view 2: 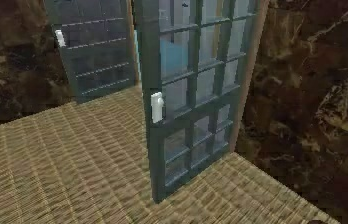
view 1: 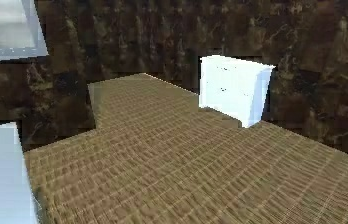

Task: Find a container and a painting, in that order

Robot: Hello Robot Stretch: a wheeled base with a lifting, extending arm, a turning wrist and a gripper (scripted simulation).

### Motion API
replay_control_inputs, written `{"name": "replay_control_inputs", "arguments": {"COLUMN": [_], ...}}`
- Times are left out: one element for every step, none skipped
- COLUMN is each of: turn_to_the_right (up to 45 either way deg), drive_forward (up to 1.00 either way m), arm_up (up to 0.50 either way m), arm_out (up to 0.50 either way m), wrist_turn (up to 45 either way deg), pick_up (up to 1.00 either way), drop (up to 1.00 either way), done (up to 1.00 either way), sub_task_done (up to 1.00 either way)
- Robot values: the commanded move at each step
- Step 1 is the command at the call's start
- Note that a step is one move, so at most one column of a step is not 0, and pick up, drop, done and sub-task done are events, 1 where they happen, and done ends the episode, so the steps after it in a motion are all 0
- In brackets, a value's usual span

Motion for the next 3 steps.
{"name": "replay_control_inputs", "arguments": {"turn_to_the_right": [45.0,3.0,0.0], "drive_forward": [0.0,0.0,0.6], "arm_up": [0.0,0.0,0.0], "arm_out": [0.0,0.0,0.0], "wrist_turn": [0.0,0.0,0.0], "pick_up": [0.0,0.0,0.0], "drop": [0.0,0.0,0.0], "done": [0.0,0.0,0.0], "sub_task_done": [0.0,0.0,0.0]}}
